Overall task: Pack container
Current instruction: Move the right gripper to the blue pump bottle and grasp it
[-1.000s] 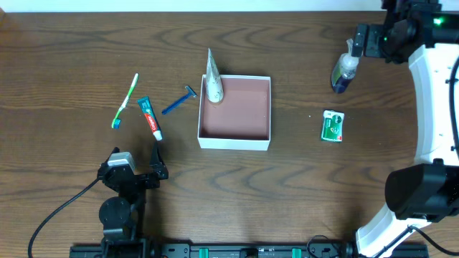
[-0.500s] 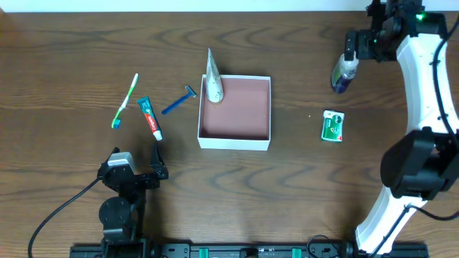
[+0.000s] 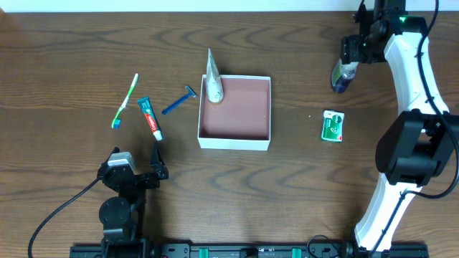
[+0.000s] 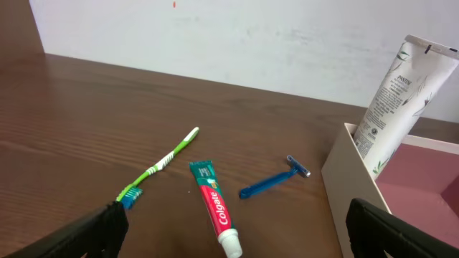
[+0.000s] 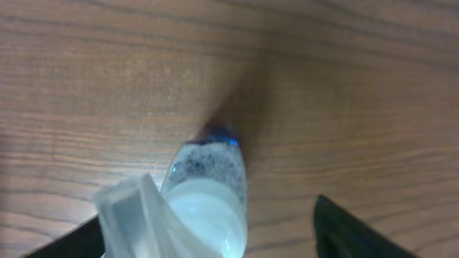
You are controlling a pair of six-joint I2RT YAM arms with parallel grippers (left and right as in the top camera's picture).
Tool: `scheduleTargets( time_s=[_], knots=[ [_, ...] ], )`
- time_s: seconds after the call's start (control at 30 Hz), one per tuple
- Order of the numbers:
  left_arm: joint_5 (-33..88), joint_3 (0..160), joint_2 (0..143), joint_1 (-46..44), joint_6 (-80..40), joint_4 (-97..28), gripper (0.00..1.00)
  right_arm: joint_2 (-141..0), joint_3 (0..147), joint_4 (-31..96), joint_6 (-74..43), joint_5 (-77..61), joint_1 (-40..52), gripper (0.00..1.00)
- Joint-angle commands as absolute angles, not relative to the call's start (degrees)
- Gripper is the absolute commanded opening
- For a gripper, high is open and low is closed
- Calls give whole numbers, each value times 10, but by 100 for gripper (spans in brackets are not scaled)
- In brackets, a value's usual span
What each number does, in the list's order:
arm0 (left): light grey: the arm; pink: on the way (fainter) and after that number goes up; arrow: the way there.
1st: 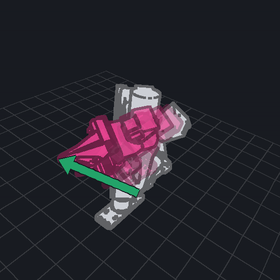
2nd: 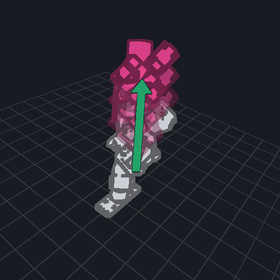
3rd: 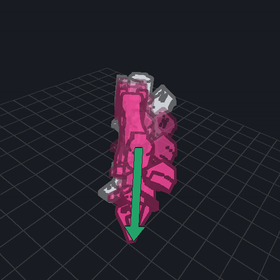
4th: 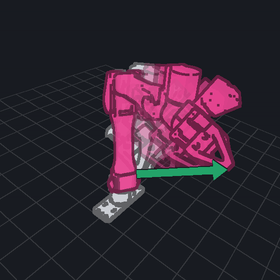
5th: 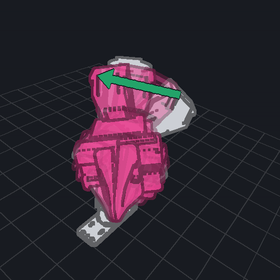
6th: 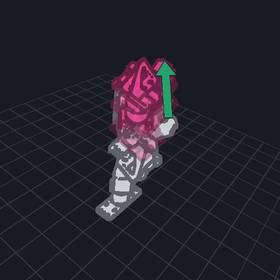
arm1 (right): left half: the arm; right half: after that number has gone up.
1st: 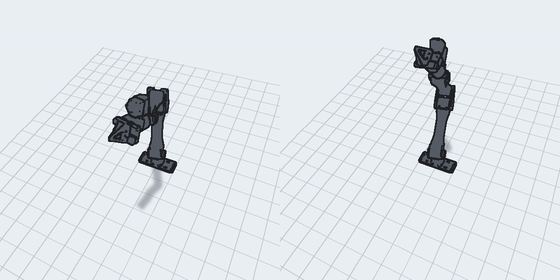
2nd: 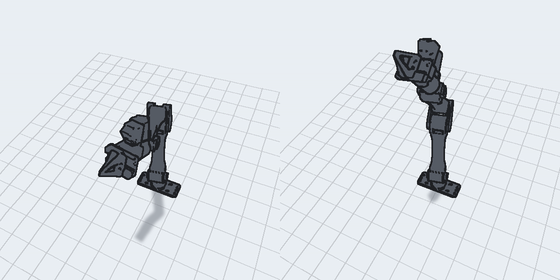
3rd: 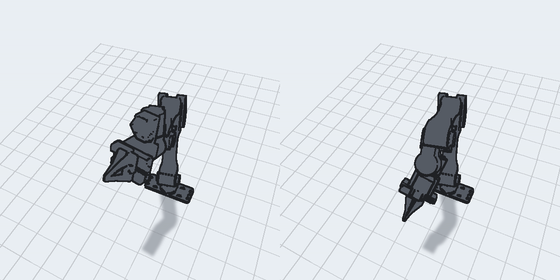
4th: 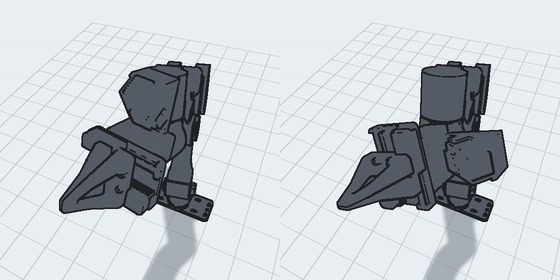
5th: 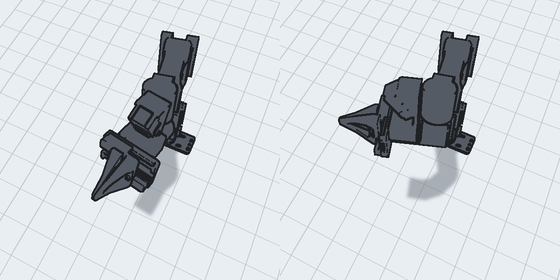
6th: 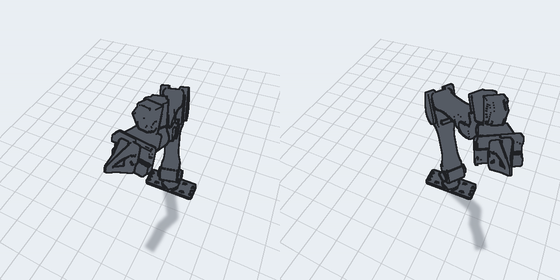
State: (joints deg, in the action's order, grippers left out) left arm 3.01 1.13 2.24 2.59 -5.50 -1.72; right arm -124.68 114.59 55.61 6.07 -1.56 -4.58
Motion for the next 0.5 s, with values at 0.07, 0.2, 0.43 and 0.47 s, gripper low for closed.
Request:
scheduleTargets(
  time_s=[0.07, 0.2, 0.43, 0.47],
  knots=[
    [26, 2, 21, 28, -47, -39, 98, -1257, 1145, 546, 65, -18, -41, 44],
    [26, 2, 21, 28, -47, -39, 98, -1257, 1145, 545, 65, -18, -41, 17],
    [26, 2, 21, 28, -47, -39, 98, -1233, 1145, 550, 60, -18, -33, 1],
    [26, 2, 21, 28, -47, -39, 98, -1224, 1145, 550, 58, -18, -29, 1]
  ],
)
